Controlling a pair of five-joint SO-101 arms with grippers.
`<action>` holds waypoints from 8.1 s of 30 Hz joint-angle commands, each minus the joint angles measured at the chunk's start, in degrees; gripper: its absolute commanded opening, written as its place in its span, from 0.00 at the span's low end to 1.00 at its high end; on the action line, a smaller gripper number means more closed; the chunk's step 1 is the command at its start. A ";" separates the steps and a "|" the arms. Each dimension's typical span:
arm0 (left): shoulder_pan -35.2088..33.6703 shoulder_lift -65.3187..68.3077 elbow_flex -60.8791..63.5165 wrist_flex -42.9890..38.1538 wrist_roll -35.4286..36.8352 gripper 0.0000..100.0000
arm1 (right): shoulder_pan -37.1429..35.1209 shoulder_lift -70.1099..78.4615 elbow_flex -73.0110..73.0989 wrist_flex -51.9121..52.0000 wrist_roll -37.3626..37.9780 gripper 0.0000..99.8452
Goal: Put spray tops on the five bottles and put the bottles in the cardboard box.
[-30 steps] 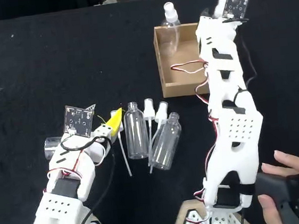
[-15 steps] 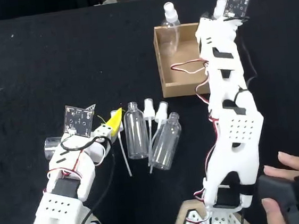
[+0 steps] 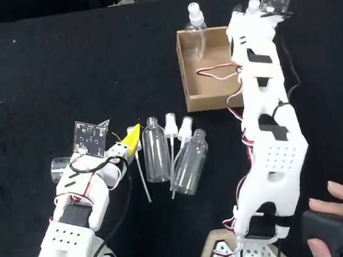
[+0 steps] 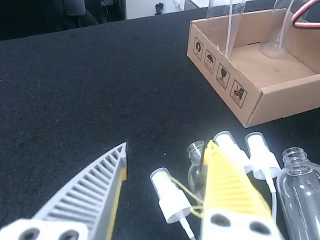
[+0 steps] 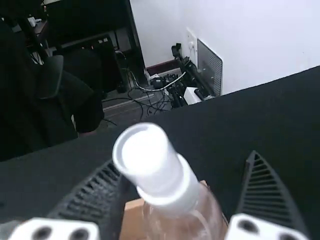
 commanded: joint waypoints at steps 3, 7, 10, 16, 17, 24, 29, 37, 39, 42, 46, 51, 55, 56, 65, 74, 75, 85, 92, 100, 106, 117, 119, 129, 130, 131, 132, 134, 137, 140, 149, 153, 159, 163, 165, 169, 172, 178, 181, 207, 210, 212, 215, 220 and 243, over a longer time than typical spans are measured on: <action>0.84 -0.62 -0.40 -1.41 -0.44 0.24 | 0.44 -6.11 0.84 -0.18 -0.18 0.32; 0.84 -0.62 -0.40 -1.41 -0.44 0.24 | 0.88 -6.37 0.92 0.26 -0.35 0.32; 0.84 -0.62 -0.40 -1.41 -0.44 0.24 | 0.62 -6.37 0.92 0.35 -0.35 0.32; 0.84 -0.62 -0.40 -1.41 -0.44 0.24 | 0.62 -8.92 0.92 6.77 -0.53 0.32; 0.84 -0.62 -0.40 -1.41 -0.44 0.24 | 0.62 -9.54 0.92 8.00 -0.53 0.32; 0.84 -0.62 -0.40 -1.41 -0.44 0.24 | 0.70 -11.12 2.42 8.70 -0.53 0.32; 0.84 -0.62 -0.40 -1.41 -0.44 0.24 | 0.79 -12.00 3.91 9.23 -0.53 0.32; 0.84 -0.62 -0.40 -1.41 -0.44 0.24 | 0.53 -21.41 12.88 8.79 -0.53 0.32; 0.84 -0.62 -0.40 -1.41 -0.44 0.24 | 0.88 -22.73 14.46 8.79 -0.53 0.32; 0.84 -0.62 -0.40 -1.41 -0.44 0.24 | 1.05 -24.66 16.92 8.79 -0.53 0.32; 0.84 -0.62 -0.40 -1.41 -0.44 0.24 | 0.62 -28.70 21.23 8.88 -0.53 0.32; 0.84 -0.62 -0.40 -1.41 -0.44 0.24 | 0.62 -33.19 25.10 9.14 -0.35 0.32; 0.84 -0.62 -0.40 -1.41 -0.44 0.24 | 1.05 -37.67 30.20 9.23 -0.53 0.32; 0.84 -0.62 -0.40 -1.41 -0.44 0.24 | 0.97 -39.16 31.96 9.23 -0.53 0.32; 0.84 -0.62 -0.40 -1.41 -0.44 0.24 | 0.97 -53.85 44.97 9.14 -0.62 0.32; 0.84 -0.62 -0.40 -1.32 -0.44 0.24 | 0.62 -78.46 63.60 9.32 -0.62 0.32; 0.84 -0.62 -0.40 -1.32 -0.44 0.24 | 0.62 -81.36 65.27 9.32 -0.62 0.32; 0.75 -0.62 -0.31 -1.14 -0.44 0.24 | -6.07 -100.26 68.35 29.63 -0.70 0.32; 0.13 -0.62 -0.31 -1.14 -0.44 0.24 | -18.81 -98.95 63.16 48.88 -0.70 0.32; 0.31 -0.62 -0.31 -1.14 -0.44 0.24 | -25.32 -87.43 62.37 53.98 -10.29 0.32; 0.22 -0.62 0.13 -1.41 -0.44 0.24 | -25.49 -79.96 56.92 60.22 -14.33 0.32; 0.40 -0.62 0.48 -1.41 -0.44 0.24 | -30.59 -70.46 54.64 65.05 -18.11 0.32; 0.31 -0.62 0.48 -1.41 -0.44 0.24 | -32.62 -68.70 54.64 64.62 -19.08 0.32; 0.31 -0.62 0.57 -1.41 -0.44 0.24 | -30.24 -61.23 58.95 57.05 -19.43 0.32; 0.31 -0.62 0.57 -1.41 -0.44 0.24 | -29.45 -60.88 59.03 57.05 -19.43 0.32; 0.31 -0.62 0.57 -1.41 -0.44 0.24 | -28.92 -60.62 59.03 57.14 -19.69 0.32; 0.31 -0.62 0.57 -1.41 -0.44 0.24 | -28.57 -60.35 59.12 57.32 -20.48 0.32; 0.31 -0.62 0.57 -1.41 -0.44 0.24 | -28.48 -59.74 59.65 57.41 -21.63 0.32; 0.31 -0.62 0.57 -1.41 -0.44 0.24 | -29.54 -58.24 61.14 56.97 -21.36 0.32; 0.31 -0.62 0.57 -1.41 -0.44 0.24 | -30.07 -56.40 61.32 56.97 -21.36 0.32; 0.31 -0.62 0.57 -1.41 -0.44 0.24 | -29.80 -54.20 61.58 57.41 -21.36 0.31; 0.22 -0.62 0.57 -1.41 -0.44 0.24 | -29.63 -54.20 61.32 57.41 -20.75 0.18; 0.22 -0.62 0.57 -1.41 -0.44 0.24 | -25.93 -54.29 59.82 57.93 -10.29 0.03; 0.22 -0.62 0.57 -1.41 -0.44 0.24 | -17.49 -54.29 54.99 62.95 -2.73 0.03; 0.22 -0.62 0.57 -1.41 -0.44 0.24 | -13.27 -54.29 50.68 68.48 4.92 0.03; 0.22 -0.62 0.57 -1.41 -0.44 0.24 | -5.80 -54.29 41.89 78.42 27.60 0.03; 0.22 -0.62 0.57 -1.41 -0.44 0.24 | 1.23 -54.29 37.85 79.47 48.35 0.03; 0.22 -0.62 0.57 -1.41 -0.44 0.24 | 14.86 -53.76 36.53 79.47 77.36 0.03; 0.22 -0.62 0.57 -1.41 -0.44 0.24 | 21.71 -53.67 39.60 77.98 90.20 0.03; 0.57 -0.62 0.57 -1.23 -0.44 0.24 | 37.71 -40.66 28.53 87.82 97.76 0.28; 0.31 -0.62 0.57 -1.23 -0.44 0.24 | 35.34 -40.66 26.15 89.85 95.12 0.28; 0.22 -0.62 0.57 -1.14 -0.44 0.24 | 34.99 -40.66 25.98 88.70 93.98 0.28; 0.22 -0.62 0.57 -1.14 -0.44 0.24 | 34.90 -40.57 26.15 86.77 93.80 0.28; 0.48 -0.62 0.57 -1.23 -0.44 0.24 | 34.11 -39.43 25.63 86.15 94.15 0.28; 0.22 -0.62 0.57 -1.41 -0.44 0.24 | 32.00 -54.90 47.52 73.85 97.49 0.28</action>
